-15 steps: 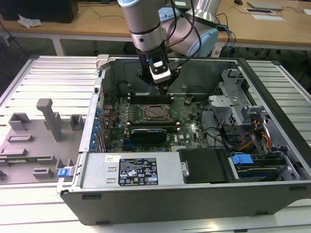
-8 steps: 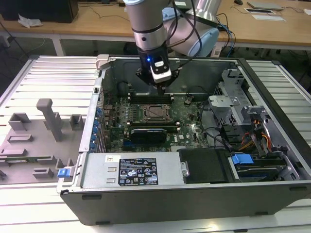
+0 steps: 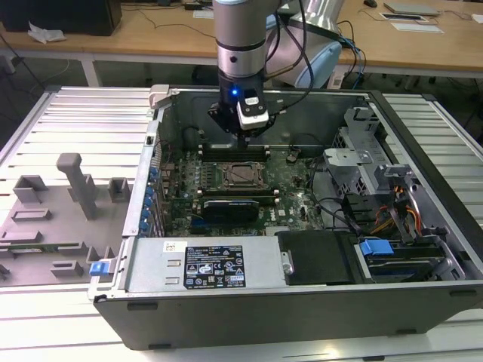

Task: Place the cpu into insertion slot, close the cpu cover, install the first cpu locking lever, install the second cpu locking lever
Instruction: 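Install the first cpu locking lever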

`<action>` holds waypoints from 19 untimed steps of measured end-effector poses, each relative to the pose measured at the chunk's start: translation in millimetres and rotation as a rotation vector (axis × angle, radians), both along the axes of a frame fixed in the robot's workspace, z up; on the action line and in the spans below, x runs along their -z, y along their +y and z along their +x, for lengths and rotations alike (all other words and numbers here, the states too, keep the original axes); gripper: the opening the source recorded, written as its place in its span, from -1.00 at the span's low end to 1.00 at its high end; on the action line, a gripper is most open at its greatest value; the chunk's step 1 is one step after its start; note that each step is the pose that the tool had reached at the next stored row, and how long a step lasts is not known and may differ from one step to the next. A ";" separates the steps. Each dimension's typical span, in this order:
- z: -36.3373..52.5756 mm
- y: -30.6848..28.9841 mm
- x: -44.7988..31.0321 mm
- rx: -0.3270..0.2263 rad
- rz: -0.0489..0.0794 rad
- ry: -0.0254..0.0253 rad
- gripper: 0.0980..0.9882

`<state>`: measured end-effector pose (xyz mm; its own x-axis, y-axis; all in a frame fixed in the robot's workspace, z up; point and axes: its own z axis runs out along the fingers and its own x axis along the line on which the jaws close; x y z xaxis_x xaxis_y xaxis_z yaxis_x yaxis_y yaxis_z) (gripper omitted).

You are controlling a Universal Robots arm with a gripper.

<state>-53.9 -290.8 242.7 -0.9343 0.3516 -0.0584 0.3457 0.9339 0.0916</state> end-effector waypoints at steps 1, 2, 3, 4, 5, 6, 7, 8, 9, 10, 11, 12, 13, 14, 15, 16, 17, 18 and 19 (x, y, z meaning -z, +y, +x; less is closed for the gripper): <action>0.0 0.1 0.1 0.000 -0.003 -0.0001 -0.98; 0.0 0.0 0.0 -0.003 -0.027 0.0007 -0.98; 0.0 0.0 0.0 -0.007 -0.046 0.0014 -0.98; 0.0 0.0 0.0 -0.011 -0.064 0.0020 -0.98; 0.0 -0.3 0.1 -0.023 -0.085 0.0023 -0.98; 0.0 -0.4 0.1 -0.031 -0.086 0.0021 -0.98; -0.1 -0.5 0.1 -0.041 -0.087 0.0017 -0.98; -0.1 -0.5 0.1 -0.064 -0.087 0.0007 -0.98; -0.3 -0.7 0.2 -0.099 -0.087 -0.0009 -0.98; -0.3 -0.9 0.2 -0.113 -0.087 -0.0015 -0.98; -0.4 -1.1 0.2 -0.125 -0.088 -0.0020 -0.98; -0.4 -1.9 0.2 -0.137 -0.087 -0.0025 -0.98; -0.6 -3.9 0.3 -0.141 -0.087 -0.0027 -0.98; -1.1 -7.6 0.2 -0.143 -0.087 -0.0027 -0.98; -1.4 -10.0 0.2 -0.145 -0.087 -0.0028 -0.98; -1.9 -16.4 0.3 -0.149 -0.087 -0.0030 -0.98; -2.1 -20.0 0.3 -0.151 -0.087 -0.0031 -0.98; -2.3 -24.2 0.3 -0.154 -0.087 -0.0032 -0.98; -2.4 -26.5 0.3 -0.156 -0.087 -0.0033 -0.98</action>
<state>-56.3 -317.2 242.4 -0.9768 0.1962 -0.0856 0.1962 0.9805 0.0086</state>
